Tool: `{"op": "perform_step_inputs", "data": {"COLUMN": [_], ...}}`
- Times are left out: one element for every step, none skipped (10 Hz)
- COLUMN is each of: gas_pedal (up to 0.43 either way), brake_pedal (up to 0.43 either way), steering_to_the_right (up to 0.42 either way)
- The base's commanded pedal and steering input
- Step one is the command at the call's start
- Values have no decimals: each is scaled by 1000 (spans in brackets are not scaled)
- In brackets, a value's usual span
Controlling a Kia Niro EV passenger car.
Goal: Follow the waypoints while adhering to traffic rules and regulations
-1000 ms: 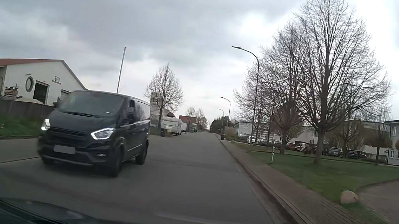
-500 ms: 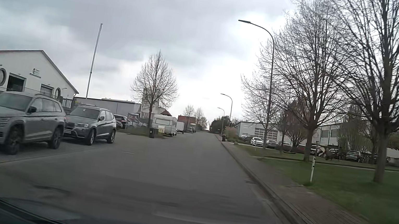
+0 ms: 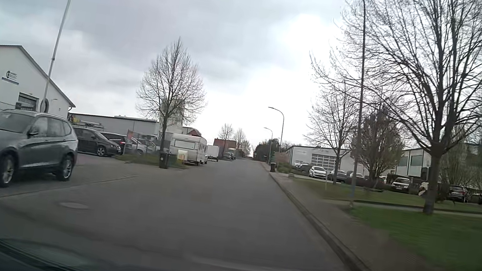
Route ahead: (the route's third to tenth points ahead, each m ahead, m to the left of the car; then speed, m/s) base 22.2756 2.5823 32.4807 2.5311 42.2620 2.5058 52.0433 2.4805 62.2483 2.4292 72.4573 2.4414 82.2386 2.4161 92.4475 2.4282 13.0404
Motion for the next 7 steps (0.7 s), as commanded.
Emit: {"op": "perform_step_inputs", "data": {"gas_pedal": [197, 197, 197, 197, 197, 189, 189], "brake_pedal": [0, 0, 0, 0, 0, 0, 0], "steering_to_the_right": [-4, -1, -1, -1, -1, -1, -1]}}
